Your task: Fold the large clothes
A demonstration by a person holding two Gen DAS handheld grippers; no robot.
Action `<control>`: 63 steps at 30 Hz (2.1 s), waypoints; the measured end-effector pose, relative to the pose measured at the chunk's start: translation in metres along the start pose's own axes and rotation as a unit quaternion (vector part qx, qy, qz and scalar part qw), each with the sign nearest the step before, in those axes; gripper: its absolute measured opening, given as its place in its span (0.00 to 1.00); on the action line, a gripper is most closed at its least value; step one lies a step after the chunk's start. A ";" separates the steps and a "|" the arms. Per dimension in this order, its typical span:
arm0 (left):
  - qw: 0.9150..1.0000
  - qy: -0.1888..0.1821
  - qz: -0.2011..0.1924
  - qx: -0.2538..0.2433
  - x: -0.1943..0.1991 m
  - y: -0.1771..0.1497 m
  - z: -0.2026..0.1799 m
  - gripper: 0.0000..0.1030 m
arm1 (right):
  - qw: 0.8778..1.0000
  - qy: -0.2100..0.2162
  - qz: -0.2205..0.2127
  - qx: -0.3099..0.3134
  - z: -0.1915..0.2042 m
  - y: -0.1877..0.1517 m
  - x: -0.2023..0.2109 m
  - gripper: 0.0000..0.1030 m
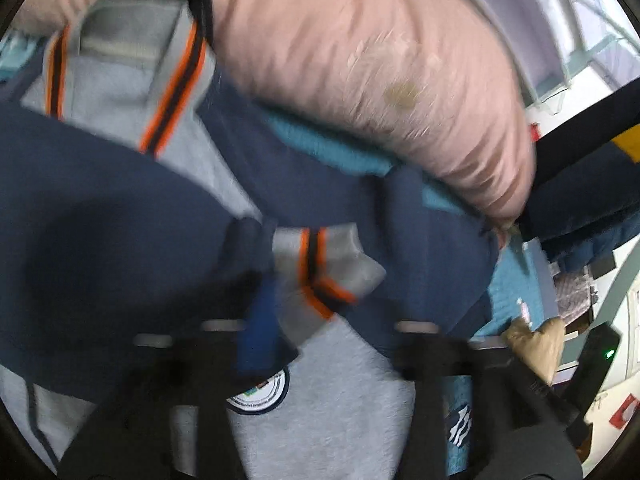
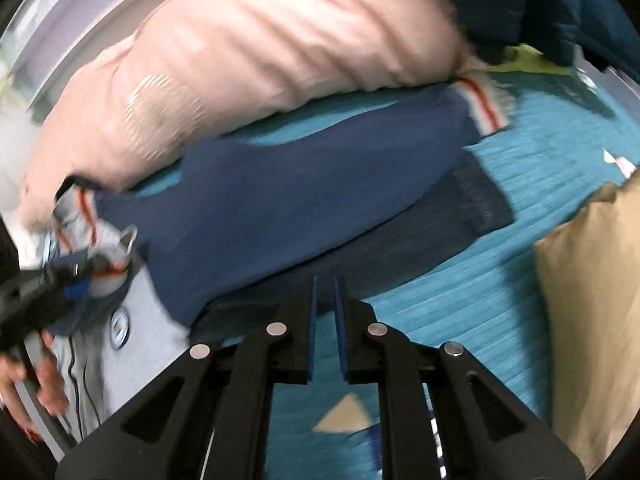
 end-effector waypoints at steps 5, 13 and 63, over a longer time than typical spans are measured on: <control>1.000 -0.005 -0.002 -0.002 -0.007 -0.009 0.001 0.66 | 0.998 -0.019 -0.010 -0.054 -0.041 0.026 -0.012 0.16; 0.998 0.019 -0.007 -0.053 -0.006 -0.023 -0.009 0.73 | 0.984 -0.009 -0.001 -0.176 -0.087 0.070 -0.054 0.30; 0.981 0.181 -0.067 -0.010 0.200 0.004 0.125 0.87 | 0.975 0.173 -0.129 0.052 0.274 0.023 0.103 0.06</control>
Point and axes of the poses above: each gripper's, at about its wrist camera, not at the fingertips, and x roughly against the way its jaws point, z to its left, y to its top, the point moved 2 cm from there along -x, roughly the way its jaws point, and after that the axes turned 14 degrees about -y, right-handed, at the moved point
